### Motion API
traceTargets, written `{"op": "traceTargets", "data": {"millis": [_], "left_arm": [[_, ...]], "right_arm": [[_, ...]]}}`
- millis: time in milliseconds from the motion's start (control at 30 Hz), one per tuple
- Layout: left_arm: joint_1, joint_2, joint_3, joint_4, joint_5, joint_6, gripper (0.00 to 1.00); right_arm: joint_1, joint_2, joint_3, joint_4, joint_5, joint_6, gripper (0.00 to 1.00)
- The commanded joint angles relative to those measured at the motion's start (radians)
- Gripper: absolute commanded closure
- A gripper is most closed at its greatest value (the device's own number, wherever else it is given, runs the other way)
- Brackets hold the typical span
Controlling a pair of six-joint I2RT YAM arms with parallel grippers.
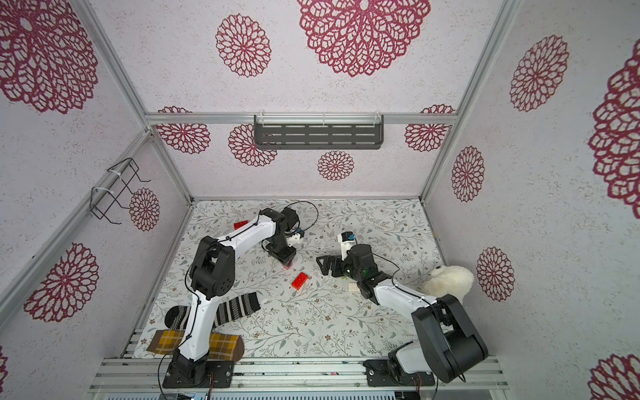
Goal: Assemble an ice cream with lego
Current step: Assemble the lego brick with the lego brick.
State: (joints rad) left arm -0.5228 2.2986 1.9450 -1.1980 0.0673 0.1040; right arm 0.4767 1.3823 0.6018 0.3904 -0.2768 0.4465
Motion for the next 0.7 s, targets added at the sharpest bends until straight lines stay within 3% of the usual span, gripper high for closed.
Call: {"op": "traceTargets", "data": {"millis": [0,667], "left_arm": [[0.008,0.025,0.04,-0.017,-0.012,0.004,0.53],[0.002,-0.031,0.022,-0.023,0.017,-0.012,0.49]], "right_arm": [[0.002,0.0,0.026,0.009,-0.022,0.008,0.01],[0.002,0.003,0.026,0.008,-0.021,0.009,0.01]]}}
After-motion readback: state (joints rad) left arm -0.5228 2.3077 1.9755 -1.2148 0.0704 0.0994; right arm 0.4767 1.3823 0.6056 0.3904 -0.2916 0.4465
